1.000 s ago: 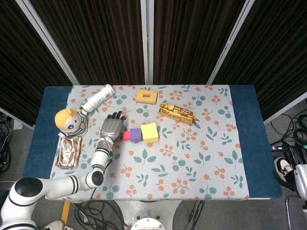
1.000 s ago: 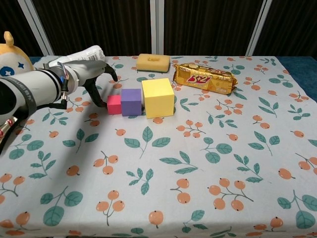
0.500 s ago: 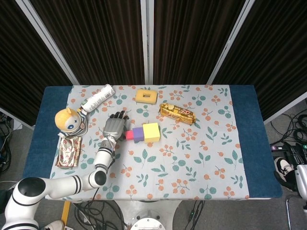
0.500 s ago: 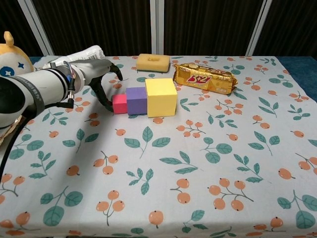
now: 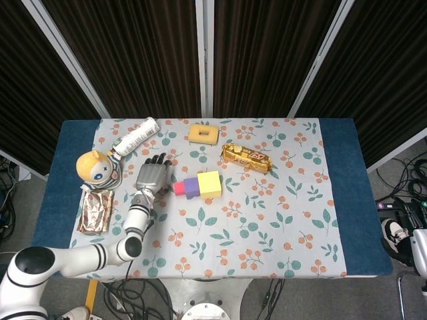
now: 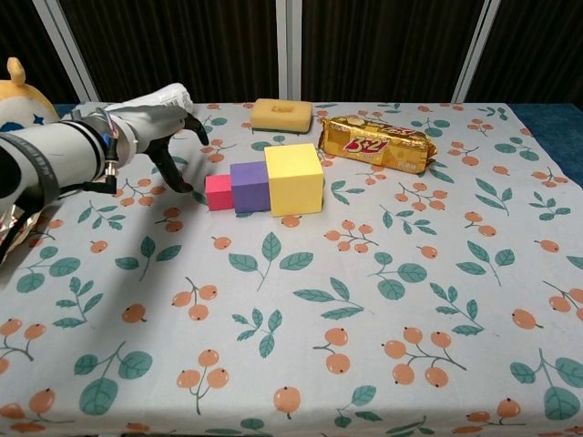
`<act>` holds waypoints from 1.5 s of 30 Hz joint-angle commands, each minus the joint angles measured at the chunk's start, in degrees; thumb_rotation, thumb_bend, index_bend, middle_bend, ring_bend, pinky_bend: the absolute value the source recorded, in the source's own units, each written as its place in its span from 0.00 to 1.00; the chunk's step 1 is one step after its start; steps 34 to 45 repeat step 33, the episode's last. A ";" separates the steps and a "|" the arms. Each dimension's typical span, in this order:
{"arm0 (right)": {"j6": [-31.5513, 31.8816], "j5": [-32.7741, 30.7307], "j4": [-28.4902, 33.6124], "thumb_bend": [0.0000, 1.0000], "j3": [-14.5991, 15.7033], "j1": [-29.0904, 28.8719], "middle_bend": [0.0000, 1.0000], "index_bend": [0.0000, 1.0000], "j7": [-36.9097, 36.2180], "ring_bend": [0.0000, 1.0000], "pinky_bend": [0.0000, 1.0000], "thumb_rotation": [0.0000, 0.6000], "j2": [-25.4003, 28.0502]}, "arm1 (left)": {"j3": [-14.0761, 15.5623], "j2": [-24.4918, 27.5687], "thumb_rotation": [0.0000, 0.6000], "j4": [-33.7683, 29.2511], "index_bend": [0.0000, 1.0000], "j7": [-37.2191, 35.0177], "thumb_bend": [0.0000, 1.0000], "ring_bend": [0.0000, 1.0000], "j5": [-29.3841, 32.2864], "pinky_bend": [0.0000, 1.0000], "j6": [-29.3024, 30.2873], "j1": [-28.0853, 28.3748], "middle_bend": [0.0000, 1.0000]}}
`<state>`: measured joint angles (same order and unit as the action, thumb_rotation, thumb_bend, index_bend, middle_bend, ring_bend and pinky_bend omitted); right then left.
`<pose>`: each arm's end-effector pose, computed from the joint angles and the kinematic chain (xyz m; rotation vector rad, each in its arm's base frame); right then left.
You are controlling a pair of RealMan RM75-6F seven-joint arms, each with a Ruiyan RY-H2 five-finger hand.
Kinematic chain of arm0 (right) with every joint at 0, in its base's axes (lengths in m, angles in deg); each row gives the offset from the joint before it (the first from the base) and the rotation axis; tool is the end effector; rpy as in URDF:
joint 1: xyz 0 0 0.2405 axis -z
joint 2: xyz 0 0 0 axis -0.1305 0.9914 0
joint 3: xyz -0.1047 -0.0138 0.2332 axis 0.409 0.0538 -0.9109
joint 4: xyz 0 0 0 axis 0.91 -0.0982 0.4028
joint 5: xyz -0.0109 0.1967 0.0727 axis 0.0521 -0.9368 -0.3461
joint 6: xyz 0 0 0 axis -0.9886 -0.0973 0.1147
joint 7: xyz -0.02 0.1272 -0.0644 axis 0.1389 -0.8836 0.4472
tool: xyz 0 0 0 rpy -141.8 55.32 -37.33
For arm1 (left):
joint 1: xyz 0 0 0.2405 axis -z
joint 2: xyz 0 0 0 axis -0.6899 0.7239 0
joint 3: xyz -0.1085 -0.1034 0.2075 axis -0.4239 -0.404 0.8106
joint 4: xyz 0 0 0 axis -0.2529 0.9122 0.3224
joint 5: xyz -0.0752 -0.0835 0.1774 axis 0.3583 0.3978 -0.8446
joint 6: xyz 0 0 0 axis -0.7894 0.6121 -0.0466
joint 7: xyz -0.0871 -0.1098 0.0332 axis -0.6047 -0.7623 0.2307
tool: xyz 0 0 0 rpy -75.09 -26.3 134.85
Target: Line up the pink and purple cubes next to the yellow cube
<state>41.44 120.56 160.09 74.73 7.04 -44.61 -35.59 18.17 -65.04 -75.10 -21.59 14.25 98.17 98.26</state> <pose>-0.3380 -0.1568 0.1991 1.3108 -0.9410 0.9669 -0.1363 0.3936 -0.0626 -1.6621 -1.1269 -0.6289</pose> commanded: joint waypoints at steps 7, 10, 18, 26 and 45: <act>-0.35 0.68 0.14 0.17 -0.08 -0.61 0.15 0.04 -0.21 0.02 0.13 1.00 0.09 | 1.71 13.09 1.00 -11.56 0.25 -11.79 0.27 0.08 -12.69 0.14 6.70 -9.62 0.13; -0.59 1.11 -0.16 0.17 -0.11 -1.00 0.13 0.04 -1.29 0.00 0.13 1.00 0.18 | 3.87 16.67 1.00 -13.24 0.25 -18.15 0.26 0.08 -20.75 0.15 10.97 -14.36 0.13; -1.52 1.70 -1.12 0.17 0.01 -1.93 0.10 0.04 -1.75 0.00 0.12 1.00 -0.41 | 10.91 24.24 1.00 -16.12 0.25 -28.41 0.24 0.08 -33.98 0.15 23.03 -26.96 0.13; -1.29 2.17 -1.14 0.17 0.06 -2.31 0.09 0.04 0.08 0.00 0.11 1.00 -1.78 | 14.88 28.32 1.00 -19.01 0.25 -32.89 0.23 0.08 -39.39 0.14 31.40 -36.54 0.13; -0.49 1.90 -0.64 0.17 0.15 -1.83 0.09 0.04 1.40 0.00 0.11 1.00 -2.16 | 17.07 29.92 1.00 -21.69 0.25 -32.32 0.22 0.08 -42.69 0.14 36.91 -42.88 0.13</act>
